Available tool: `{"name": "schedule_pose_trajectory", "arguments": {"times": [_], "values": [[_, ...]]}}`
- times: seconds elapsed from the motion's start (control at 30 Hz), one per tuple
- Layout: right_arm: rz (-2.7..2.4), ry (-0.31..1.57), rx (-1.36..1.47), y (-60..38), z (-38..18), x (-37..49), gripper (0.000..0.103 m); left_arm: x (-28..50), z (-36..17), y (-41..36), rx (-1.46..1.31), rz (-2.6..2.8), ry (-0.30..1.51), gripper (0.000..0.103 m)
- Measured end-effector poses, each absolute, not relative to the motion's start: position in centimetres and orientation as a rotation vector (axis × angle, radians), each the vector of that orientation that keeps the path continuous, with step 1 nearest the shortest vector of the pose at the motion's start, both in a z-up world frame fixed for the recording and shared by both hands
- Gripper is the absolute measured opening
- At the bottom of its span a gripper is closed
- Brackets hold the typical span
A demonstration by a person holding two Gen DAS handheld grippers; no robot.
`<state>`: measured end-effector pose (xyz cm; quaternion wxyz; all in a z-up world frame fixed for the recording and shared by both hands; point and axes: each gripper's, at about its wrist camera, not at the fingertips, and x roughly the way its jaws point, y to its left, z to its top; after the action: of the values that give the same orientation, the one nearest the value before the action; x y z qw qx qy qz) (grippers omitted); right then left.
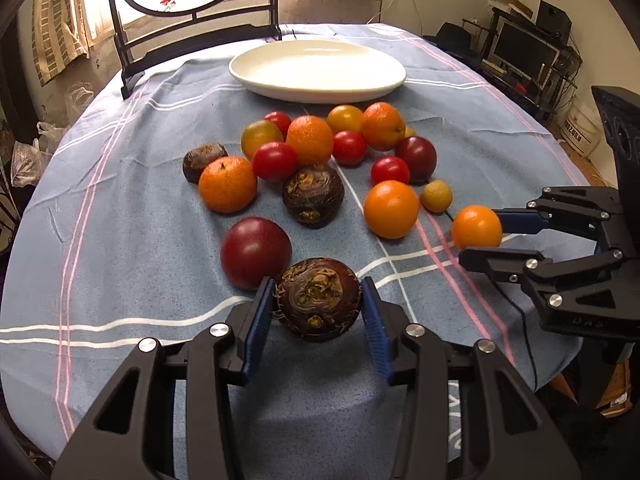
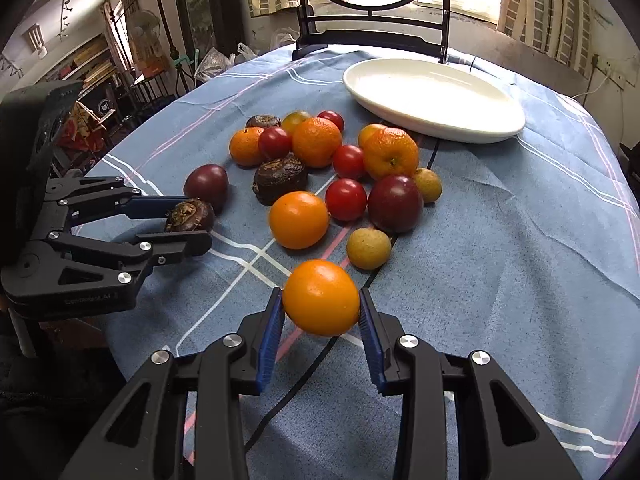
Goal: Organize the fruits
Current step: 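Carry both fruits over the white plate and open both tools to release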
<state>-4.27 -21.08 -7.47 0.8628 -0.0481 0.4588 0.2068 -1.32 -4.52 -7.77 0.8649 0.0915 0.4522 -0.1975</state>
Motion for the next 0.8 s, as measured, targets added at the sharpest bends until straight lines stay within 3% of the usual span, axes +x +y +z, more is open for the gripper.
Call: {"name": "schedule_pose_trajectory", "arguments": {"times": [0.43, 0.8], "values": [[0.340, 0.786, -0.109, -23.7, -0.5, 3.5, 0.037, 10.0, -0.8, -9.3, 0.252, -0.302, 0.745, 0.043], [0.225, 0.841, -0.044, -27.0, -2.1, 15.3, 0.037, 20.0, -2.7, -12.9, 0.320, -0.226, 0.801, 0.043]]}}
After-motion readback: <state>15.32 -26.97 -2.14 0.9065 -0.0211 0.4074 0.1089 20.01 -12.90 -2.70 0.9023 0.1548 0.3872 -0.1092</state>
